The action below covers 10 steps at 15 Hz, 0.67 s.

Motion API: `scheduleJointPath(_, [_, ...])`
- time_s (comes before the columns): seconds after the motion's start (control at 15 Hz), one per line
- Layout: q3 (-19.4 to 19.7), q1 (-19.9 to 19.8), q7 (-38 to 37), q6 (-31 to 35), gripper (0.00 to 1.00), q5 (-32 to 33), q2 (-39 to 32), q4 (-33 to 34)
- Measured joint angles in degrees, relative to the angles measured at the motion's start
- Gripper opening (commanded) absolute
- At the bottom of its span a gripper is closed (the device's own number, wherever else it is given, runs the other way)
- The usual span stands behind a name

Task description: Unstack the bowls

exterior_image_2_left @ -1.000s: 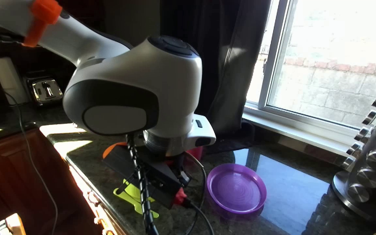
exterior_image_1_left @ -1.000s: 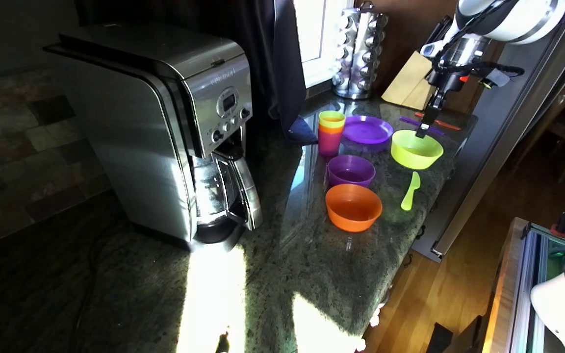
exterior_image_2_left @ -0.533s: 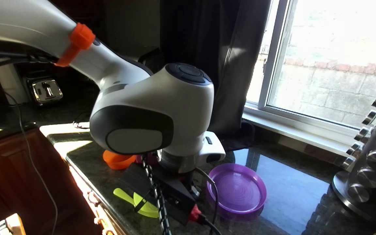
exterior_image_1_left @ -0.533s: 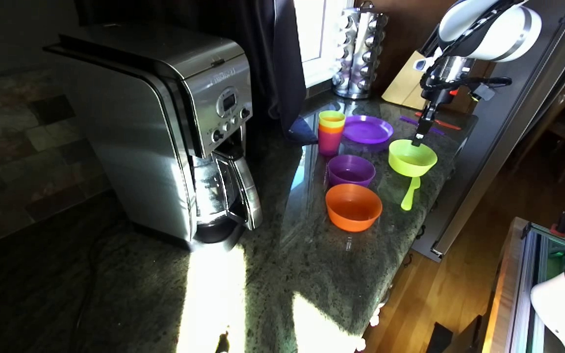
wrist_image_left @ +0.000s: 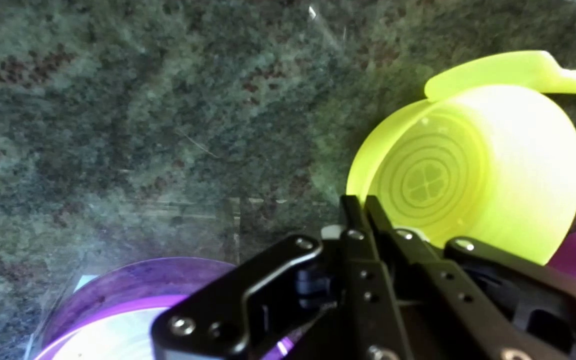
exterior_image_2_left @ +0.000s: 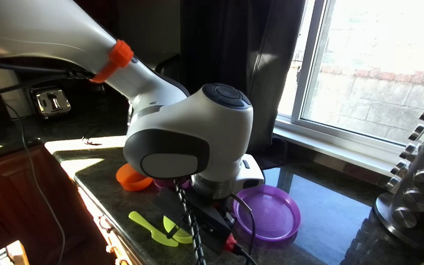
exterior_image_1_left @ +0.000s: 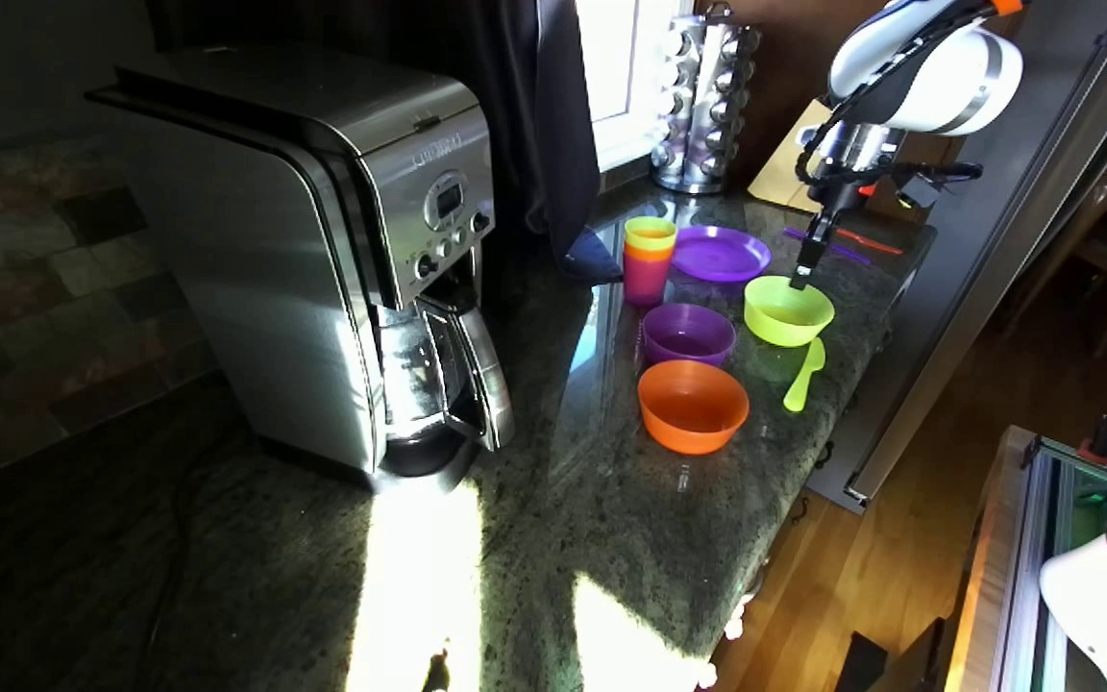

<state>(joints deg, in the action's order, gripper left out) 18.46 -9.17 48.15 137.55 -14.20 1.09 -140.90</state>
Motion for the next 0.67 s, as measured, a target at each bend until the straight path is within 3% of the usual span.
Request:
scheduleJointPath(0.07, [-0.3,-0.1,0.0,0.0,0.21,-0.5,-0.5,0.4])
scheduleJointPath(0.67, [-2.2,-1.6,0.0,0.0,0.87,-1.3,-1.7,2.0])
